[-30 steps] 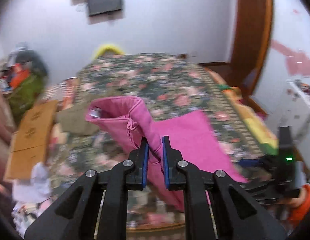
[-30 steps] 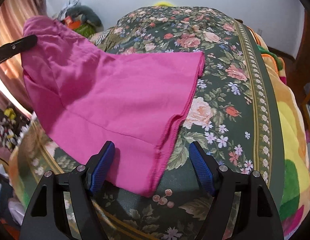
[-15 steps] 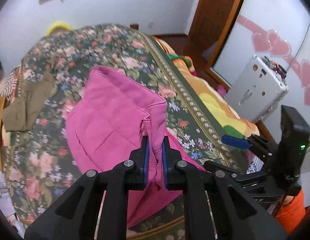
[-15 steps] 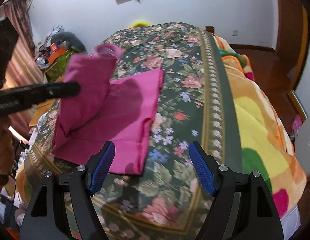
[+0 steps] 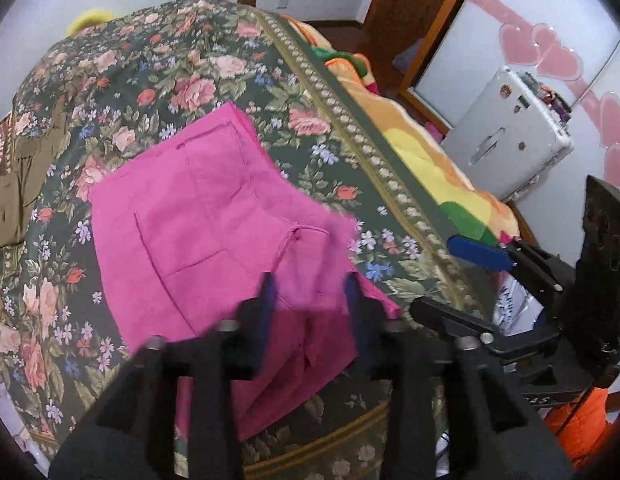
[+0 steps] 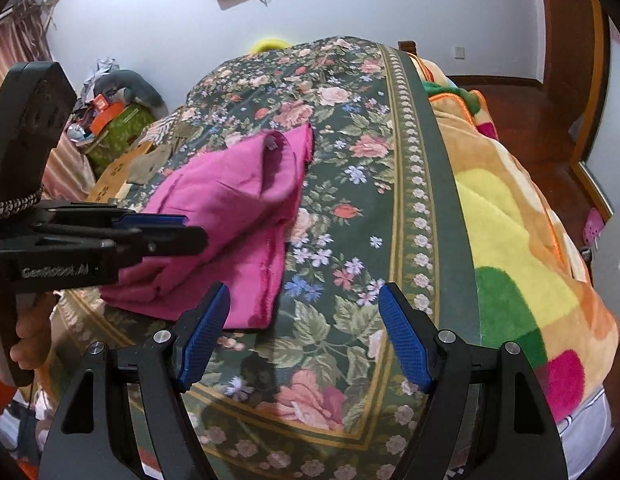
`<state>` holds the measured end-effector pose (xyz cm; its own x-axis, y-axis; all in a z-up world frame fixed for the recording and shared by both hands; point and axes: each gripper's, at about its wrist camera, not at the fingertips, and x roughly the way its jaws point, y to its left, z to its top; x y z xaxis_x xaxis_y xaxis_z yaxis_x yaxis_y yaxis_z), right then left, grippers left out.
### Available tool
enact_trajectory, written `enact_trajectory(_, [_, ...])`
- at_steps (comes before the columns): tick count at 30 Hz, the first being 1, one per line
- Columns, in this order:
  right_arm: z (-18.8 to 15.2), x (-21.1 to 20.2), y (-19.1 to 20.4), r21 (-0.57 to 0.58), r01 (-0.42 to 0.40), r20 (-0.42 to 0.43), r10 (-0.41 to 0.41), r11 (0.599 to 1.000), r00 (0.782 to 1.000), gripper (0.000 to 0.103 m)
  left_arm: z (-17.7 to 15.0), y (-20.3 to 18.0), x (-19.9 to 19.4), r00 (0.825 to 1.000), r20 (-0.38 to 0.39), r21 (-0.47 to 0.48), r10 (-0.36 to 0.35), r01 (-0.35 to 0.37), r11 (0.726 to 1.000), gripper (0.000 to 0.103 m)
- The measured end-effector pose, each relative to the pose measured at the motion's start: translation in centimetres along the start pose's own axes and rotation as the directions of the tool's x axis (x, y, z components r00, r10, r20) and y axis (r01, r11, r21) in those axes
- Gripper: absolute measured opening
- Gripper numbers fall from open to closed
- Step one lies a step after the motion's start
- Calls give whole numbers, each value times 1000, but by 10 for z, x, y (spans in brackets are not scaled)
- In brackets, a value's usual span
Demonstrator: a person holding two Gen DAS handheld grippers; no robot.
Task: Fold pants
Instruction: 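Grasp the pink pants edge with the left gripper and fold it over the stack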
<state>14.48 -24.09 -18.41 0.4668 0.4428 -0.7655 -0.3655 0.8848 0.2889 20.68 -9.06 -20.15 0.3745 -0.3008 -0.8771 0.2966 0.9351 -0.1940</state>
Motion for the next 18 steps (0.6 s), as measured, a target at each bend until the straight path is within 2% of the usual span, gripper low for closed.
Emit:
enact_trajectory(1, [1,-2,3,-3,-5,7,5,1000,1000,74,0,0,-10,999,32,6,14,-15,1000,60])
enact_trajectory(3, [3,-5,7,-7,-15,16,15,1000,1000,74,0,3,-24,996,83,19,38,-40,999,67])
enact_trajectory(6, [8,-8,15,-15,-32,32,33,999,999,74,5,17,-43,985,143,15,94,-98,995,73])
enact_trajectory(9, [14,-4,25,-23,-53,43,54,998,998,74,12,41,-54,965,182,-16,188,-189,982,76])
enact_trajectory(12, [21,8,32,-30,-60,42,62,998,997,74,21,71,-54,949,181,-49,257,-252,967,78])
enact_trajectory(15, [25,22,36,-33,-59,28,60,998,998,74,33,101,-44,937,148,-70,317,-310,948,78])
enact_trajectory(18, [25,40,36,-40,-40,-14,39,998,999,74,46,128,-27,937,107,-81,332,-325,942,78])
